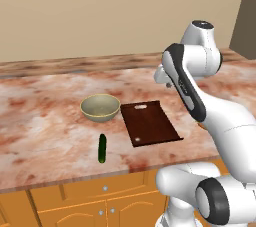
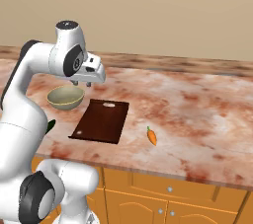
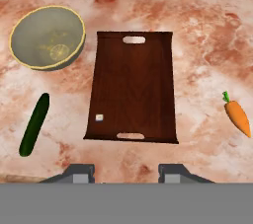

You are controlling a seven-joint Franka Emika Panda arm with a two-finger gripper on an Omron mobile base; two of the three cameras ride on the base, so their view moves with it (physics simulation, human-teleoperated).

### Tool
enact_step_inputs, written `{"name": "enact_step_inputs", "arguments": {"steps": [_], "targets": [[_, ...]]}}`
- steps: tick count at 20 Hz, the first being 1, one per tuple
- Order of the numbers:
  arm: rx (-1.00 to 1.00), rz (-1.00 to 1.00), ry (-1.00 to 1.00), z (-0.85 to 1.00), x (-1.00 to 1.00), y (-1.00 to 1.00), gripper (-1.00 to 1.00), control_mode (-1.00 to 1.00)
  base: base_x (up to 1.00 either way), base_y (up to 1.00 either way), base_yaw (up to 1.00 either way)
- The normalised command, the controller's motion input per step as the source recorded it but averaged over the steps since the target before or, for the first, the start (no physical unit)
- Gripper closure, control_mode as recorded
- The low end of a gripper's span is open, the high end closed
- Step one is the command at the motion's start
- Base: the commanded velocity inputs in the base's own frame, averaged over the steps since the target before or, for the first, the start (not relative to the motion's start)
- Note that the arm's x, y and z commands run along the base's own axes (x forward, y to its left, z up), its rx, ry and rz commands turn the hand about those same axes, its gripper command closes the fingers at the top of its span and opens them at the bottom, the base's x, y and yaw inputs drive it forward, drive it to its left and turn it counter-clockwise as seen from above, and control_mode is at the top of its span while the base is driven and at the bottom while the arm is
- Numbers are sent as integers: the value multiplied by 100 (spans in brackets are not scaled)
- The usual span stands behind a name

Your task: Place the two vegetables and bowl onto the tray for setting up a vegetable dip station.

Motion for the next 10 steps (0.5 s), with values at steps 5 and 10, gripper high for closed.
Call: {"name": "enact_step_inputs", "arguments": {"steps": [5,10], "targets": [[0,0,0,0,0,19,-100,-100,0,0,0],[0,0,0,0,0,52,-100,-100,0,0,0]]}}
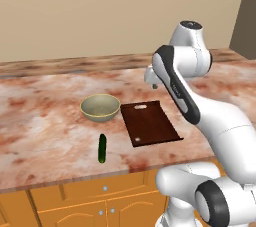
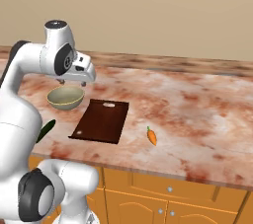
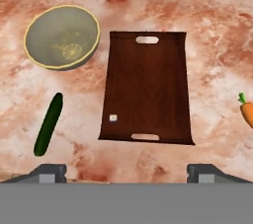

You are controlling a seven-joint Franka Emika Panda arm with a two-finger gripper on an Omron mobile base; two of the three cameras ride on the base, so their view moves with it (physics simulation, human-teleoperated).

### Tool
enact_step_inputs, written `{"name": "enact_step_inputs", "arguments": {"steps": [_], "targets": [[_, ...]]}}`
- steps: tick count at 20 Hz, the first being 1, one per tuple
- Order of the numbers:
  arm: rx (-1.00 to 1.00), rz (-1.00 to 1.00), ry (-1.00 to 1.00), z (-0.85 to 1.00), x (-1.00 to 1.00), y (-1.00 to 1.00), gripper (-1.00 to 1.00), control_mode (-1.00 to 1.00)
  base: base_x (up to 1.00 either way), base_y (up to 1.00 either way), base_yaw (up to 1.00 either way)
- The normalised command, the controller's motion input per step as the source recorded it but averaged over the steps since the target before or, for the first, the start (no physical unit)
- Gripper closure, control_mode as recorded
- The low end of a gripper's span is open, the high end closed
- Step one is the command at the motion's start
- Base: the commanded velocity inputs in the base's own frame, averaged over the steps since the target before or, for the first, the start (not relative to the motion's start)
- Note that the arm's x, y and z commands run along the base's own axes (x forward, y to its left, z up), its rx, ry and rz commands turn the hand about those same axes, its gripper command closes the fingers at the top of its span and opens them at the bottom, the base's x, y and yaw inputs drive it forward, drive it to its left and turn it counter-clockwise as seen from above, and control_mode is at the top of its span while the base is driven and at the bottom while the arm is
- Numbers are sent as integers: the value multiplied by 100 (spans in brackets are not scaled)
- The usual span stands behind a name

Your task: Place the two vegetables and bowl onto the tray for setting up a vegetable dip station.

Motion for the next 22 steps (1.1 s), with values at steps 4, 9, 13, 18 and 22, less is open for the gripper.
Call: {"name": "enact_step_inputs", "arguments": {"steps": [4,9,13,18,22], "targets": [[0,0,2,-11,-2,49,-100,-100,0,0,0],[0,1,11,-17,-18,45,-100,-100,0,0,0],[0,0,13,-14,-19,60,-100,-100,0,0,0],[2,0,13,-23,-8,52,-100,-100,0,0,0],[1,0,4,-52,0,37,-100,-100,0,0,0]]}}
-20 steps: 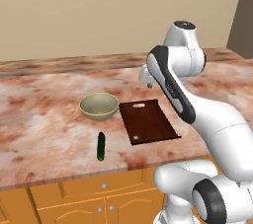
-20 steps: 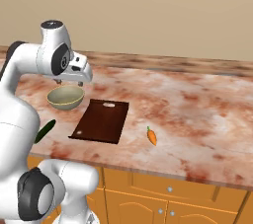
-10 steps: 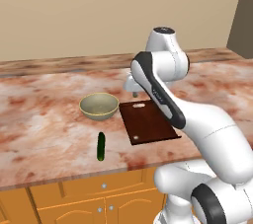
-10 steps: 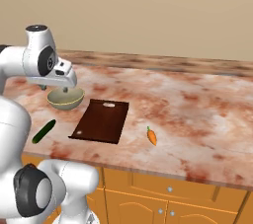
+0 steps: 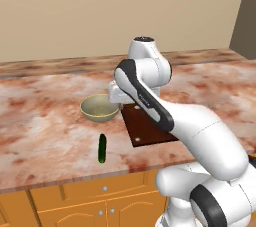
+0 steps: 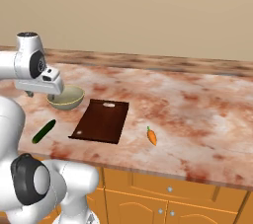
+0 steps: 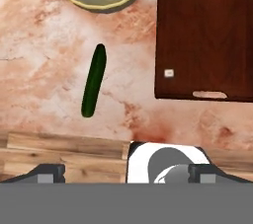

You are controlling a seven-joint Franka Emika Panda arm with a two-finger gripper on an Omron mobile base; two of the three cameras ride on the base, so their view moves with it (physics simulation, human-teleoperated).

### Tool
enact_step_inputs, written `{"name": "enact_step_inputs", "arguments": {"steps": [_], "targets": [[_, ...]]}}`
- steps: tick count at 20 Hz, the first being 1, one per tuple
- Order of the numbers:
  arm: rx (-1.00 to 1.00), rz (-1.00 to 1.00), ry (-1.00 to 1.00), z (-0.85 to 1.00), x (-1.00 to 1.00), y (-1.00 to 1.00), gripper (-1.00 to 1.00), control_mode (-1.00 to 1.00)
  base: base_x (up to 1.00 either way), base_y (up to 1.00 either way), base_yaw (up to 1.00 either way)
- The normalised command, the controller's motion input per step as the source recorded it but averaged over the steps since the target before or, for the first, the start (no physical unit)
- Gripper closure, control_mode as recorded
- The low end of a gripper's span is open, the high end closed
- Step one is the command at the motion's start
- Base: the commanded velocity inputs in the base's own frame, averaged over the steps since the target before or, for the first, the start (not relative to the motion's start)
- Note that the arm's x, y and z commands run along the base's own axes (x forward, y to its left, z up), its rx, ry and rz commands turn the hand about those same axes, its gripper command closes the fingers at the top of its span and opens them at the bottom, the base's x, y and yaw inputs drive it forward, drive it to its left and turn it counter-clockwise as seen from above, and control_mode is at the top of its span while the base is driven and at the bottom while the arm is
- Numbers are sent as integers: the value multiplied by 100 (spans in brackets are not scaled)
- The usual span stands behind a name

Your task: Place the two vegetables and bowl onto the tray for setting up a vegetable dip station.

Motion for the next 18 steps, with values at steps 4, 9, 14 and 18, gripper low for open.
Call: {"name": "enact_step_inputs", "arguments": {"steps": [4,9,14,18], "targets": [[1,0,3,-52,0,29,-100,-100,0,0,0],[0,0,0,-55,0,30,-100,-100,0,0,0],[0,0,0,-47,8,29,-100,-100,0,0,0],[0,0,0,-37,22,23,-100,-100,0,0,0]]}}
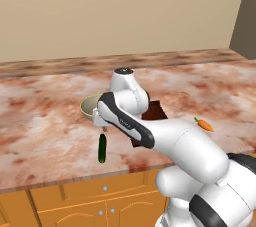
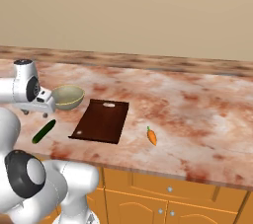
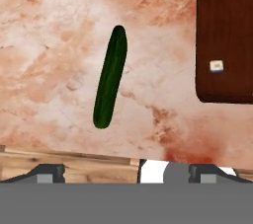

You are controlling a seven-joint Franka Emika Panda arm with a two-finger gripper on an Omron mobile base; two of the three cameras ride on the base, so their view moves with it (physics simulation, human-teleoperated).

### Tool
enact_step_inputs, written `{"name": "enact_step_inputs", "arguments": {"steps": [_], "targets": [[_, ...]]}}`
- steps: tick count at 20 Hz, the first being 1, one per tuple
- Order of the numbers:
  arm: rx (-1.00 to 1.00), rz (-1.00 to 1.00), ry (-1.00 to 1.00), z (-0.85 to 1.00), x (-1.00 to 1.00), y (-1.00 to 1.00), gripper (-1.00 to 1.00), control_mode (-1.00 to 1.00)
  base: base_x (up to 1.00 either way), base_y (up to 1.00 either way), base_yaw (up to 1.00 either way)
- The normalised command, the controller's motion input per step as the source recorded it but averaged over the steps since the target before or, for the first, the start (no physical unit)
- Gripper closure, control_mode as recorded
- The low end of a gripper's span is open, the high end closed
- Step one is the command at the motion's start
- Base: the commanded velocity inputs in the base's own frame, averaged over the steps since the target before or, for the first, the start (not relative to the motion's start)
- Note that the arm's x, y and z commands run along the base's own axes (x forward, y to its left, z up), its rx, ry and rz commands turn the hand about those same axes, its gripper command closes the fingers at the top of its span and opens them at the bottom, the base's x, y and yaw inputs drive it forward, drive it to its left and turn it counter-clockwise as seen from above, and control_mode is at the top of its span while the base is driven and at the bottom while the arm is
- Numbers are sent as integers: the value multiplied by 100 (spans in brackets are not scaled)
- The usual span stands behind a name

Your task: Place the two vegetables and bowl onto the tray for setting up a vegetable dip station.

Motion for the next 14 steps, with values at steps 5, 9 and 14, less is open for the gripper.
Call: {"name": "enact_step_inputs", "arguments": {"steps": [5,9,14], "targets": [[0,0,0,-21,31,21,-100,-100,0,0,0],[0,0,0,-23,26,13,-100,-100,0,0,0],[0,0,0,-28,23,14,-100,-100,0,0,0]]}}
